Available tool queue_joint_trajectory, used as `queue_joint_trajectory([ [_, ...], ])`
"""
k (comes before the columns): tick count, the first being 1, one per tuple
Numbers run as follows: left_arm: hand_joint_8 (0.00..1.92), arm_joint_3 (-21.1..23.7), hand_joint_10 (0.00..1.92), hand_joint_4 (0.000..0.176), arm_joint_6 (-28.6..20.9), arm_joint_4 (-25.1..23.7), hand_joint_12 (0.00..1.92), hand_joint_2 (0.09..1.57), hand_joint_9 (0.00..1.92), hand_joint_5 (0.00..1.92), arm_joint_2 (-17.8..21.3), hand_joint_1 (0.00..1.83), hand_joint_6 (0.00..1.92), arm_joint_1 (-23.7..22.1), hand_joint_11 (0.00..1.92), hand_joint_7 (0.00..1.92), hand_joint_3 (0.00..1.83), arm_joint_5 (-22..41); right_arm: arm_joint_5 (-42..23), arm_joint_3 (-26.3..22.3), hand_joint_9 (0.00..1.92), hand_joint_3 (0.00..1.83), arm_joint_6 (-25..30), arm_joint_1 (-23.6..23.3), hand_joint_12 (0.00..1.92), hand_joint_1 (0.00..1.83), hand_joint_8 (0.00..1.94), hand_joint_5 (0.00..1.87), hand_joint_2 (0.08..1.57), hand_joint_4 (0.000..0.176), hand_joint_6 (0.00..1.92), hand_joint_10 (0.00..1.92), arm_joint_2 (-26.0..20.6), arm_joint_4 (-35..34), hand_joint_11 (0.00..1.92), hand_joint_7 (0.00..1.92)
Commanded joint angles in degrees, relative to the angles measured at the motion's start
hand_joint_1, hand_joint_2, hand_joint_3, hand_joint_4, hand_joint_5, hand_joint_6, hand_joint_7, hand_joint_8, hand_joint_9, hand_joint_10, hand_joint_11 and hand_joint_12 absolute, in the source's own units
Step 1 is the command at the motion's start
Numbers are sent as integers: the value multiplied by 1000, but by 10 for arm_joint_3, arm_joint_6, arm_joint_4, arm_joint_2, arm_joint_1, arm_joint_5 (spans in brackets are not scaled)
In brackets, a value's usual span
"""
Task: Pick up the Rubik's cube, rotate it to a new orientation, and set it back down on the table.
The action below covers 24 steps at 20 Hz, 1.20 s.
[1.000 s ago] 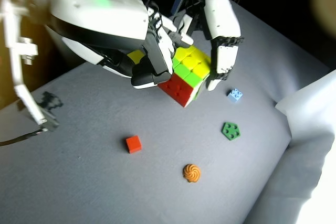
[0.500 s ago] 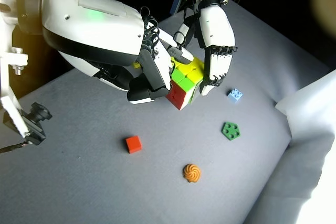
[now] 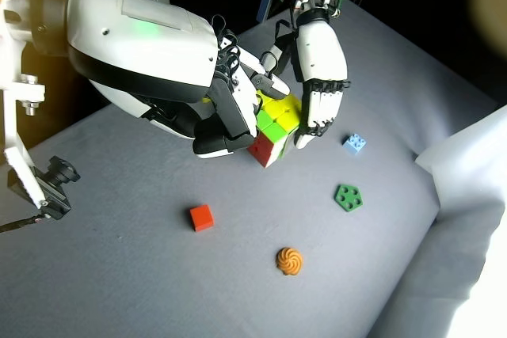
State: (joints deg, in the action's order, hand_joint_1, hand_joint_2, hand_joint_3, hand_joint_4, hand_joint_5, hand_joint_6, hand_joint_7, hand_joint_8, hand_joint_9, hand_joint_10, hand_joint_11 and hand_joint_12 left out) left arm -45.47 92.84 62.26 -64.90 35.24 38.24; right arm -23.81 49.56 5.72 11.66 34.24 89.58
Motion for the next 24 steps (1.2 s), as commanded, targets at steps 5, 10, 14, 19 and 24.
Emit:
queue_joint_trajectory([
  [5, 1229, -7, 1190, 0, -16, -42, 1390, 1161, 757, 896, -4, 1322, 1132, -1, 438, 869, 3, 40, -2, 0, 812, 3, -6, -6, 1921, 1305, 1430, 232, 1222, 0, 6, 1921, 0, -24, 830, 755],
  [10, 672, -9, 718, 0, -18, -43, 1272, 1192, 627, 625, -6, 1052, 567, -1, 322, 703, 0, 40, -2, 0, 836, 0, -10, -5, 1921, 1205, 1660, 233, 1172, 0, 1, 1921, 1, -24, 874, 679],
  [14, 95, -9, 264, 0, -18, -44, 1120, 1170, 485, 500, -6, 620, 53, -1, 75, 578, 0, 40, -2, 0, 870, 0, -12, -4, 1921, 1177, 1816, 210, 1150, 0, 0, 1921, 1, -24, 910, 665],
  [19, 0, -9, 0, 1, -18, -44, 542, 1106, 260, 314, -7, 120, 0, 0, 0, 329, 0, 40, -2, 0, 870, 7, -14, -4, 1921, 1167, 1814, 196, 1164, 0, 1, 1921, 1, -24, 886, 638],
  [24, 1, -7, 0, 23, -35, -63, 246, 1022, 128, 231, -7, 139, 1, 1, 0, 206, 0, 44, -1, 0, 933, 1, -16, -4, 1921, 1142, 1863, 234, 1160, 0, 5, 1921, 1, -24, 973, 671],
])
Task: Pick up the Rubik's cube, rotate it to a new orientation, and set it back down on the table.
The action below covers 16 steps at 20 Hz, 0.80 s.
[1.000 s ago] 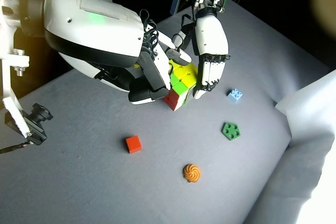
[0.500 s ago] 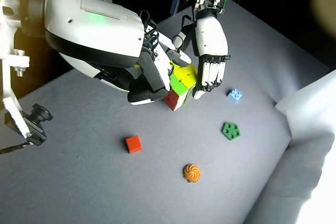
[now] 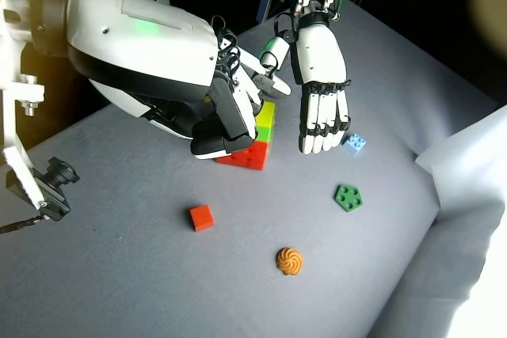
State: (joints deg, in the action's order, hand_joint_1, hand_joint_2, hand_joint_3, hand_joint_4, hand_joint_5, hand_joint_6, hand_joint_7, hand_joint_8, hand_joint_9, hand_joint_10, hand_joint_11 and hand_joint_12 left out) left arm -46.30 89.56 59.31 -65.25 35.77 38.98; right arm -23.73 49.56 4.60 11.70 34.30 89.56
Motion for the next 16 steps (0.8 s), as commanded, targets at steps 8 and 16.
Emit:
queue_joint_trajectory([
  [8, 0, 23, 0, 0, -99, -191, 0, 872, 0, 5, 50, 231, 0, -24, 0, 1, 0, -14, -19, 0, 830, 15, -5, 1, 1921, 1265, 1547, 225, 1222, 0, 3, 1921, 1, -24, 870, 709],
  [16, 2, 52, 0, 0, -98, -176, 0, 911, 0, 71, 76, 181, 14, -60, 0, 13, 13, -36, -23, -18, 830, 2, -6, 13, 1921, 1303, 1446, 221, 1229, 0, 6, 1921, 5, -24, 856, 747],
])
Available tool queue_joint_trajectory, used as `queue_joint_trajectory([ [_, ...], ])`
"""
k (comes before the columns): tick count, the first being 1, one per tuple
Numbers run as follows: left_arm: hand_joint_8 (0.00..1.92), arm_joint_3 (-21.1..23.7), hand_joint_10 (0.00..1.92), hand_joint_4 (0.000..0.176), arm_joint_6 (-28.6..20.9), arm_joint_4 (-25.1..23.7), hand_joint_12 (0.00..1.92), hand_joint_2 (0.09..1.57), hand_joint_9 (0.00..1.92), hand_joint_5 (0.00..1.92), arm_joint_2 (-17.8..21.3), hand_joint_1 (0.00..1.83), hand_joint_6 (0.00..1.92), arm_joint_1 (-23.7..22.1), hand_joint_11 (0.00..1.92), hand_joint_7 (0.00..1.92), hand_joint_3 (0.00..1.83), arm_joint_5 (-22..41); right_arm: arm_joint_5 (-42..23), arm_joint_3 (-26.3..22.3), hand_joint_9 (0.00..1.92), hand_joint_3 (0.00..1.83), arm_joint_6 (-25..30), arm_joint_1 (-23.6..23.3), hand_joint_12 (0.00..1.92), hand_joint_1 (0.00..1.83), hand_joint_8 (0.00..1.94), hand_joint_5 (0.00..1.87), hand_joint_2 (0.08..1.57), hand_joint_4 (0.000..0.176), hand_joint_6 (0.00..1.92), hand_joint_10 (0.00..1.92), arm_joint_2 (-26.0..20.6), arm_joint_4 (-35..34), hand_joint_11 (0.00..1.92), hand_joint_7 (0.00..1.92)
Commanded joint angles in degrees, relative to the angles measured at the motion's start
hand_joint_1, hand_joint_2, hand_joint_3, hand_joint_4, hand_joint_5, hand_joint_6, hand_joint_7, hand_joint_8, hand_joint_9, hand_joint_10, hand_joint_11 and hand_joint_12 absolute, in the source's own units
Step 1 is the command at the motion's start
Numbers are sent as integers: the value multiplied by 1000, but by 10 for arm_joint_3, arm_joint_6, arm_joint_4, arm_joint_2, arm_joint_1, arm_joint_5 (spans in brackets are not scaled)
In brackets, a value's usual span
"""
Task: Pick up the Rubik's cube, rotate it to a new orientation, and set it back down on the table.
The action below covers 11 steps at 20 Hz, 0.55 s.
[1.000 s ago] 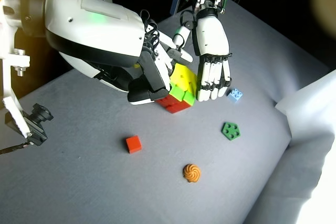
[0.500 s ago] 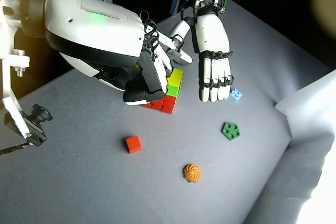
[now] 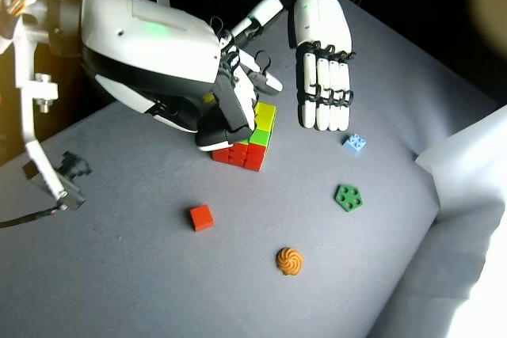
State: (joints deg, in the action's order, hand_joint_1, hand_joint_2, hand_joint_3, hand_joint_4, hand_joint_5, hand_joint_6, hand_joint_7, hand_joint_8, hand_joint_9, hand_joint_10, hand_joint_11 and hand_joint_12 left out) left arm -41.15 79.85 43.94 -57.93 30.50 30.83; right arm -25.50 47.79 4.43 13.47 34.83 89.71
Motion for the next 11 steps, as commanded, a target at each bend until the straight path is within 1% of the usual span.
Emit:
queue_joint_trajectory([
  [1, 10, 3, 0, 0, -1, -20, 0, 919, 0, 91, 3, 129, 18, -12, 0, 38, 14, 46, -5, -4, 786, 2, -4, -5, 1921, 1148, 1725, 284, 1230, 0, 15, 1921, 0, -25, 819, 660],
  [2, 6, 5, 0, 0, -1, -20, 0, 933, 2, 124, 3, 92, 11, -15, 0, 71, 8, 45, -5, -6, 778, 5, -4, -6, 1921, 1045, 1863, 336, 1245, 0, 18, 1921, -1, -25, 808, 629],
  [3, 1, 6, 0, 0, -2, -21, 0, 957, 0, 118, 3, 44, 3, -18, 0, 69, 15, 39, -5, -8, 736, 10, -4, -6, 1921, 823, 1861, 358, 1315, 0, 10, 1921, -1, -25, 783, 604],
  [4, 0, 6, 0, 0, -3, -21, 0, 964, 0, 109, 3, 53, 0, -21, 0, 64, 15, 35, -5, -8, 689, 7, -4, -6, 1921, 786, 1825, 470, 1387, 0, 1354, 1921, -1, -25, 750, 627],
  [5, 3, 7, 1, 0, -3, -22, 0, 987, 3, 121, 3, 59, 5, -23, 0, 72, 22, 33, -5, -8, 697, 17, -4, -6, 1921, 475, 1807, 531, 1428, 0, 1612, 1921, -1, -25, 753, 686],
  [6, 6, 8, 7, 0, -5, -22, 0, 993, 18, 118, 3, 80, 3, -24, 0, 80, 20, 33, -5, -8, 706, 20, -4, -6, 1921, 314, 1845, 569, 1468, 0, 1833, 1921, -2, -25, 772, 703],
  [7, 7, 9, 12, 0, -6, -22, 0, 990, 36, 111, 3, 99, 0, -28, 0, 86, 15, 30, -5, -8, 724, 2, -4, -6, 1921, 454, 1922, 580, 1462, 0, 1903, 1921, -2, -25, 789, 700],
  [8, 4, 9, 8, 0, -6, -21, 11, 988, 65, 135, 3, 70, 2, -30, 18, 110, 5, 28, -5, -8, 693, 3, -4, -6, 1921, 526, 1937, 584, 1478, 0, 1917, 1921, -2, -25, 753, 682],
  [9, 4, 9, 6, 0, -6, -20, 10, 992, 69, 144, 3, 71, 4, -33, 13, 117, 5, 27, -5, -8, 687, 5, -4, -6, 1921, 545, 1940, 576, 1492, 0, 1909, 1921, -2, -25, 733, 687],
  [10, 13, 8, 15, 0, -6, -20, 23, 1002, 97, 161, 3, 13, 10, -35, 39, 143, 8, 27, -5, -8, 713, 5, -4, -6, 1921, 559, 1941, 625, 1502, 0, 1919, 1921, -2, -24, 769, 702],
  [11, 17, 7, 34, 0, -6, -19, 120, 1107, 277, 355, 4, 2, 22, -36, 165, 356, 6, 26, -5, -8, 713, 3, -4, -6, 1921, 559, 1941, 616, 1511, 0, 1921, 1921, -2, -23, 791, 706],
])
